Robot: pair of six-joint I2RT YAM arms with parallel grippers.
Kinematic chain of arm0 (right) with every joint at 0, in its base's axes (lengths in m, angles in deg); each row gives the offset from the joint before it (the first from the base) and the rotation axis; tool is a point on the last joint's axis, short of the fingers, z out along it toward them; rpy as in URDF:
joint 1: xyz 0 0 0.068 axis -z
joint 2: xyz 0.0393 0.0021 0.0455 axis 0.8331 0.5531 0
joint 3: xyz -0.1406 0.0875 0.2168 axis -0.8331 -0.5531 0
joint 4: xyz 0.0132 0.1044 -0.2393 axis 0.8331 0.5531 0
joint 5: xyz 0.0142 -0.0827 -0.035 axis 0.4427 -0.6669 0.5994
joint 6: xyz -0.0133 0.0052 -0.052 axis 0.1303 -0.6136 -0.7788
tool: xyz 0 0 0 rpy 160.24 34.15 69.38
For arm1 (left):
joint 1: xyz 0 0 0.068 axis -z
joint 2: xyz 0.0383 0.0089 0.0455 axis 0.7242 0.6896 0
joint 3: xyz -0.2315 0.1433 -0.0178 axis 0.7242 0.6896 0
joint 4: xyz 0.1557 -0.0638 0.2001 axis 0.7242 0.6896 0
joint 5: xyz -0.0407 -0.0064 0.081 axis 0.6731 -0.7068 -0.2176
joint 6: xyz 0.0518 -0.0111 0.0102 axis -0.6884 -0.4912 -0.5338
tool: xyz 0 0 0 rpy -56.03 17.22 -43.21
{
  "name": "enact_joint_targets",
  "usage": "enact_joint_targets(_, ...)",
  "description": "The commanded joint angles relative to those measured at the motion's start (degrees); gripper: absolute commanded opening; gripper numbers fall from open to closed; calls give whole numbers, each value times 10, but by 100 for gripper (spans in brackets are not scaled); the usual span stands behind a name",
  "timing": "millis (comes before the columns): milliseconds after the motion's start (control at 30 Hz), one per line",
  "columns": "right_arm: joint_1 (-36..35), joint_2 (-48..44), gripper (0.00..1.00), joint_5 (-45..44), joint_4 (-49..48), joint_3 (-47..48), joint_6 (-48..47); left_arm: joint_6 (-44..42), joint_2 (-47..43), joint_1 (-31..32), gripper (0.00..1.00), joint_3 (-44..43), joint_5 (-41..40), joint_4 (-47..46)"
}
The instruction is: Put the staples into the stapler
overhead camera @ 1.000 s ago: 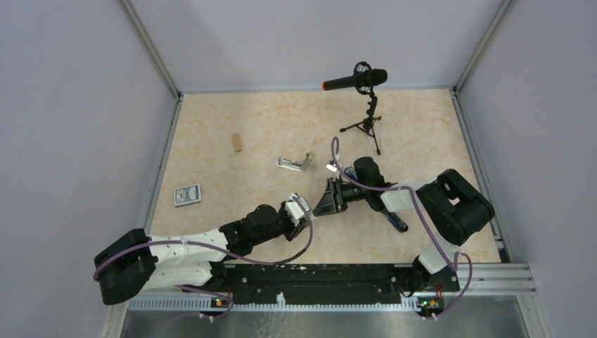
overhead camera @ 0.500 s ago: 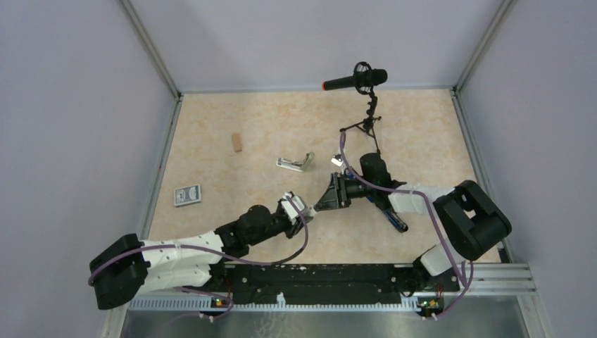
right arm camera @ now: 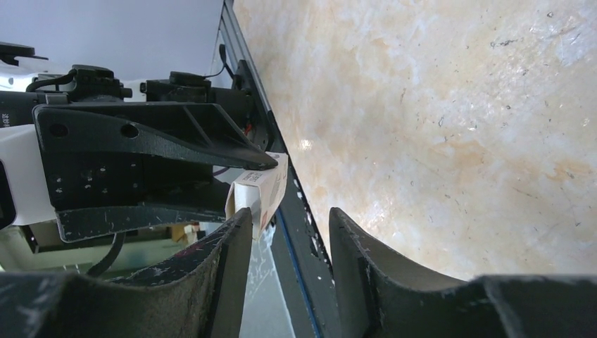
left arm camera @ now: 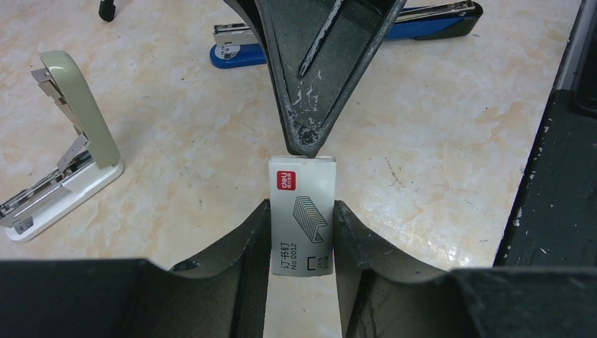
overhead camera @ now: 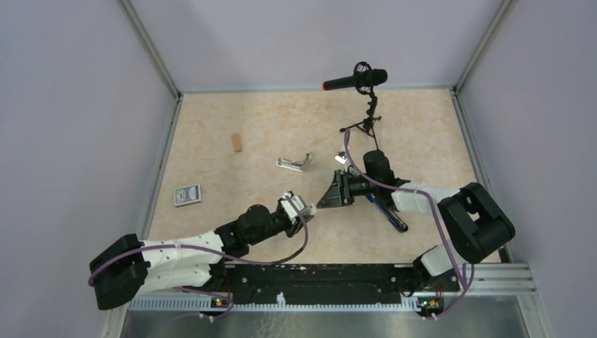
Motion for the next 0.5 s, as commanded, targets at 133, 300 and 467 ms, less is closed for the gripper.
enact_joint_targets(133, 4, -4, 44, 19, -27, 23, 7, -4, -6, 1, 40, -19, 28, -36)
enact_joint_targets(300, 3, 6, 43, 19, -28, 19, 5, -3, -12, 1, 40, -15, 31, -42)
enact_joint_targets(467, -4, 16, 42, 15, -32, 10, 4, -4, -11, 1, 40, -15, 28, -47)
